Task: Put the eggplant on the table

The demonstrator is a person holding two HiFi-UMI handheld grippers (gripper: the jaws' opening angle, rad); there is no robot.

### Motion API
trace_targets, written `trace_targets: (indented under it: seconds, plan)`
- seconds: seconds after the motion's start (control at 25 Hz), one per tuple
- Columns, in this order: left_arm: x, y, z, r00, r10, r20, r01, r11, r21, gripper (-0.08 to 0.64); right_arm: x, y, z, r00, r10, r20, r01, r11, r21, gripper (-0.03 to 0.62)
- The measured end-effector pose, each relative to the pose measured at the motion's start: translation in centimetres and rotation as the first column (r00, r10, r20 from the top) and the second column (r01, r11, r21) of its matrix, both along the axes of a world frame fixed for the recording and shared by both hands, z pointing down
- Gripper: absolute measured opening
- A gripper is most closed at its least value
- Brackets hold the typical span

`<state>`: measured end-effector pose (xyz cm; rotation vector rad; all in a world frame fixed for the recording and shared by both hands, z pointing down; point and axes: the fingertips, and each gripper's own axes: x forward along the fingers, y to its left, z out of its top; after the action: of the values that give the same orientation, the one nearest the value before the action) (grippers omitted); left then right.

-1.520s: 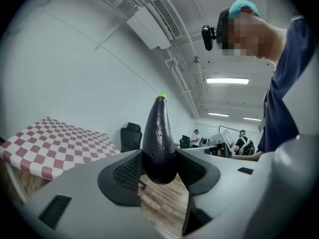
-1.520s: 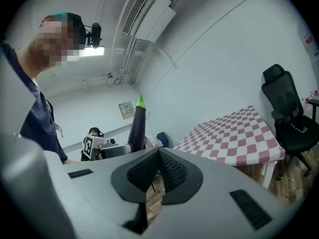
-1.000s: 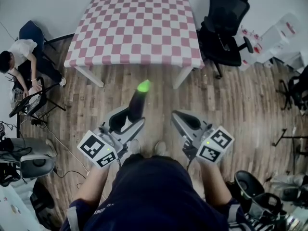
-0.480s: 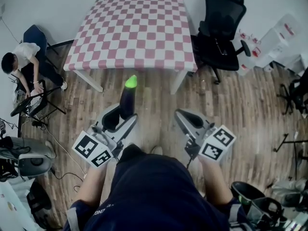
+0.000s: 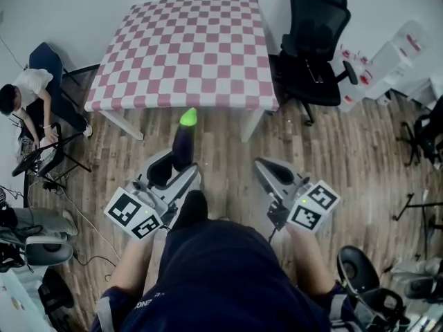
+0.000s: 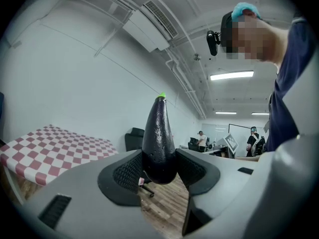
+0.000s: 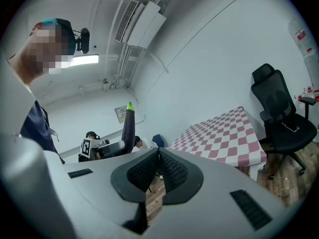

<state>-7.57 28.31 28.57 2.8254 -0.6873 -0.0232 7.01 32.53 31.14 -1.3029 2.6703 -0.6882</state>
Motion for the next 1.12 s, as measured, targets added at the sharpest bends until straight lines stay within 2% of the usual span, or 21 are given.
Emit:
trace_targets:
  seconds: [0.2,0.36,0.72,0.88,1.12]
  plan:
    - [0.4,-4.8,1.1,1.000,0.012,-0.012,-0.013,1.000,-0.018,0.229,0.3,-4.1,0.8,1.000,0.011,0.001,-0.011,1.000,-0.027,0.017]
    - [0.2,-9.8,2.3,1.000,0.027,-0.014,-0.028,0.998,-0.048,0.229,0.0,-9.2,1.8,1.000,0.031,0.005,-0.031,0.998,-0.062,0.017]
    - [-3.3,-25.3,3.9,0.998,0.058,0.013,-0.056,0.992,-0.112,0.229,-5.0,-24.9,2.7,0.999,0.035,0.013,-0.033,0.991,-0.126,0.017]
    - [-5.1,-29.5,4.5,0.995,0.092,0.026,-0.088,0.987,-0.131,0.229,-7.1,-28.7,3.0,0.999,0.051,0.001,-0.050,0.988,-0.148,0.017]
    - [-6.1,-39.2,5.7,0.990,0.128,0.056,-0.120,0.983,-0.139,0.229,-7.2,-37.4,3.3,0.994,0.105,-0.036,-0.110,0.978,-0.179,0.017]
